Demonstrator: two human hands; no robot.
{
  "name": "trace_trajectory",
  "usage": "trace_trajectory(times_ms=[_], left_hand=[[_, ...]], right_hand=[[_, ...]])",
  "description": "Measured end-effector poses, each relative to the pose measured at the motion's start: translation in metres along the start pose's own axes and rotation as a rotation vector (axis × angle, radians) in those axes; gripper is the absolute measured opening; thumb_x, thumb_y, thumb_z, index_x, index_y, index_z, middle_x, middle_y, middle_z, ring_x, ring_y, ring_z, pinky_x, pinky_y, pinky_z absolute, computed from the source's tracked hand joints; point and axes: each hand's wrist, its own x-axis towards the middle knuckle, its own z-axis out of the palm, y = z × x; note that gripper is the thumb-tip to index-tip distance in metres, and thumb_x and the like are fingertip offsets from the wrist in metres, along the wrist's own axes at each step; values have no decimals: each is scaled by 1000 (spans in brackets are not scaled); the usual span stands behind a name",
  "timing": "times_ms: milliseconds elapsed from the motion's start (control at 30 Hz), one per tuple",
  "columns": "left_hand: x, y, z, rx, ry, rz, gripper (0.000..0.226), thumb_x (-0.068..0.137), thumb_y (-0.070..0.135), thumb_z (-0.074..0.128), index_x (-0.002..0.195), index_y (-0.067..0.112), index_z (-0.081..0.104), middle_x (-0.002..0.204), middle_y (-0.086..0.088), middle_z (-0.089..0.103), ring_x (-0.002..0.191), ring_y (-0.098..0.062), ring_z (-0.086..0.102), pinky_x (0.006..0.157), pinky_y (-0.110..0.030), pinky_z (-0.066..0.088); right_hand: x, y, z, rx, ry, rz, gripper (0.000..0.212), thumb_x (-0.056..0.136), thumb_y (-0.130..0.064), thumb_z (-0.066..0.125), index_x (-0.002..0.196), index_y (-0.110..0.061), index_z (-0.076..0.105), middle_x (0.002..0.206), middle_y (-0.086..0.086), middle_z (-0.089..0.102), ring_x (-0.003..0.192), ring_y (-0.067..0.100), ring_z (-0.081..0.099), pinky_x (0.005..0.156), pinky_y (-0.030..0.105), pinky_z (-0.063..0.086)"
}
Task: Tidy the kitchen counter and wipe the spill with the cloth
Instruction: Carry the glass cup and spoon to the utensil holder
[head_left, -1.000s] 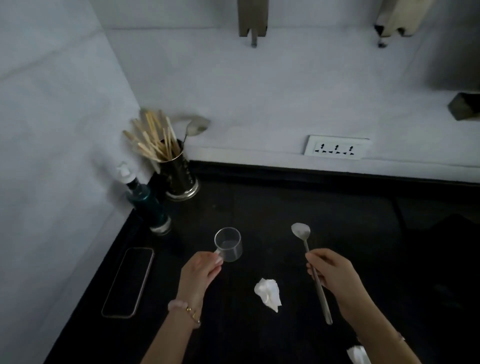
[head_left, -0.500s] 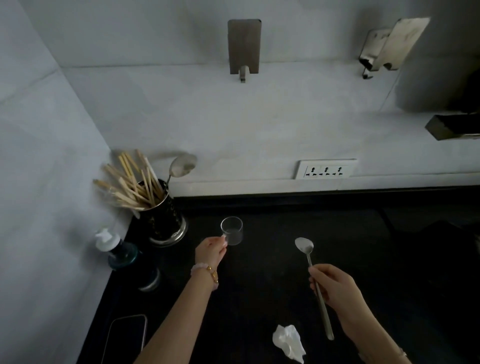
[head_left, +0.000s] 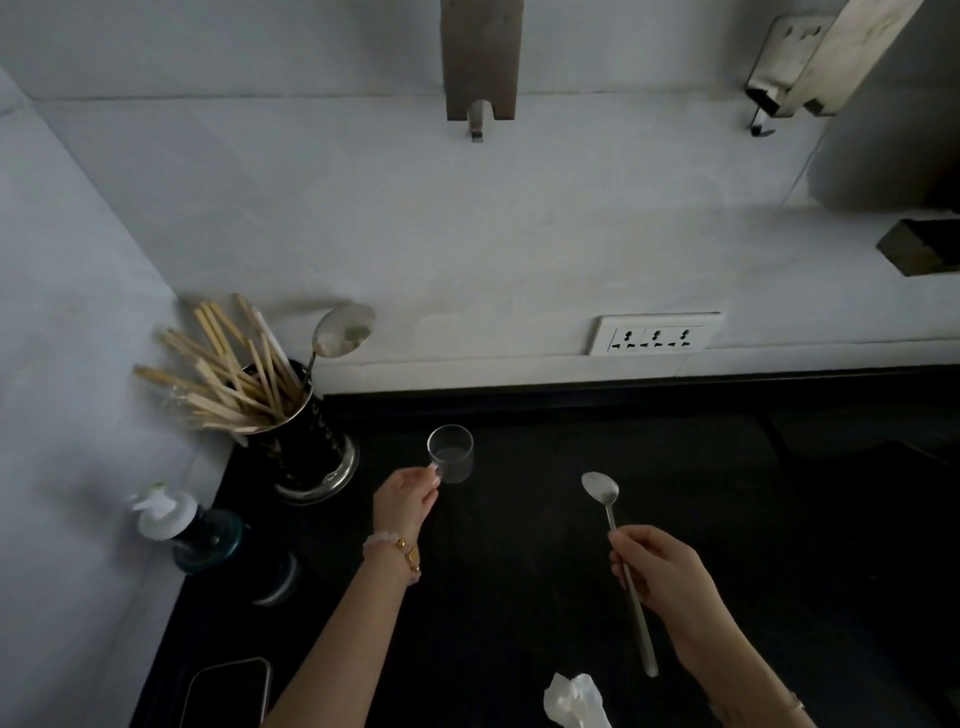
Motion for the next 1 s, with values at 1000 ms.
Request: trace_trajectory(times_ms=[1000], left_hand=[[-53,-44,-84,85,-4,59,7,83,14,63,84,8,66,92,-7,69,95,-18,65,93,-35,51]], right_hand=[[-12,-193,218,47,-285,-854,5,80,-10,65,83,-12,61,81,5,70,77,22,69,75,32,57]])
